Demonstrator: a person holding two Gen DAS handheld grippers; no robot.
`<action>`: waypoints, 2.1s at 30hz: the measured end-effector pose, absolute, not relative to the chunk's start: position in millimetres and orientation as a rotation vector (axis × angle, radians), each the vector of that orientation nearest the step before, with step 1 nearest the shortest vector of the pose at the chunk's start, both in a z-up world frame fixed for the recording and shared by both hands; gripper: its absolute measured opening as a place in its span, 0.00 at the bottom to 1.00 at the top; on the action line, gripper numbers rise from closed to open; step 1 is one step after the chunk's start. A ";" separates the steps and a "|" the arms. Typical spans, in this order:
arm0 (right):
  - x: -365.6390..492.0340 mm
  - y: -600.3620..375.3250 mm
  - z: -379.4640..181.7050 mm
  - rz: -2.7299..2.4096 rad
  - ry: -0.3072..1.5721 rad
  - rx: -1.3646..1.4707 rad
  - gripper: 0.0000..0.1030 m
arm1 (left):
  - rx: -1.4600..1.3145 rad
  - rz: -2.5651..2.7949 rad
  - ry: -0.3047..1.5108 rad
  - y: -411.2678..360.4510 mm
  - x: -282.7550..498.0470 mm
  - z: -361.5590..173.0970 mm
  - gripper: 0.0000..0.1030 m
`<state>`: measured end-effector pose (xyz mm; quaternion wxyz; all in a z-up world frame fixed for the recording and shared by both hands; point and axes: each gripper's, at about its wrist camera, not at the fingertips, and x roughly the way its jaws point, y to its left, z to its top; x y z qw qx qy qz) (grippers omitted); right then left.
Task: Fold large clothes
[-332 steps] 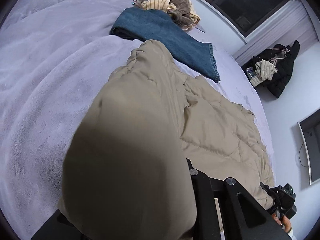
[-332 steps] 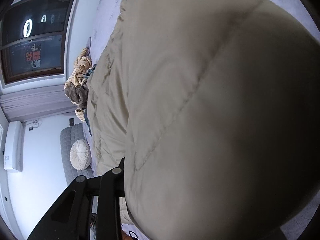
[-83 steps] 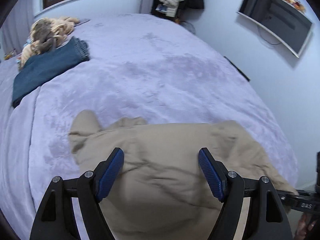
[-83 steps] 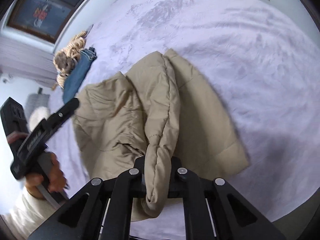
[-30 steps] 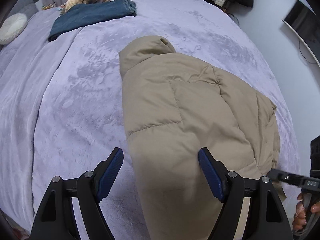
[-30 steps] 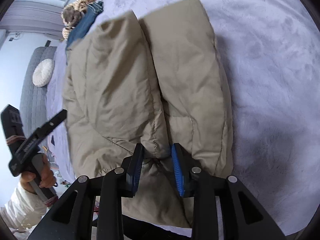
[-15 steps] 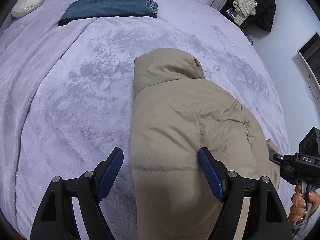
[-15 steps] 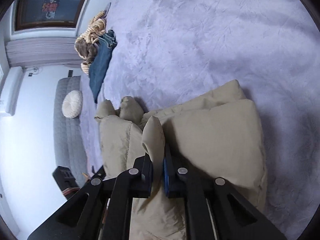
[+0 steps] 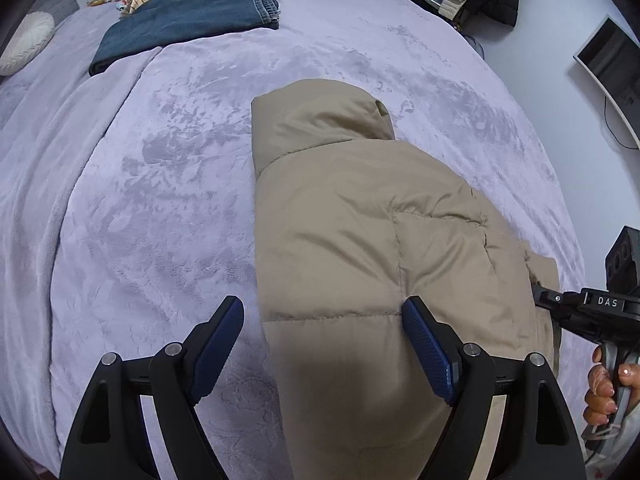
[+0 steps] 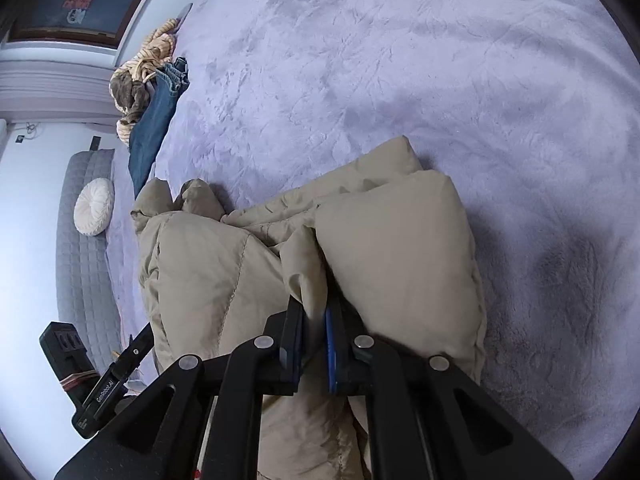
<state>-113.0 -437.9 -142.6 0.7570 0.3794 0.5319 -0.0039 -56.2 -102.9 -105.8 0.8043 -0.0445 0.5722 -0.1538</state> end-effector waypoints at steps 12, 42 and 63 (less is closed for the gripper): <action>-179.8 -382.7 -93.7 -0.057 1.131 0.625 0.12 | -0.076 -0.377 1.248 -85.5 -76.3 -99.1 0.80; -175.7 -470.1 -135.6 -0.021 1.104 0.913 1.00 | -0.488 -0.571 1.419 -60.3 -63.2 -155.0 1.00; -98.6 -438.7 -174.2 0.342 1.295 0.777 1.00 | -0.485 -0.703 1.424 -95.2 -36.0 -168.2 1.00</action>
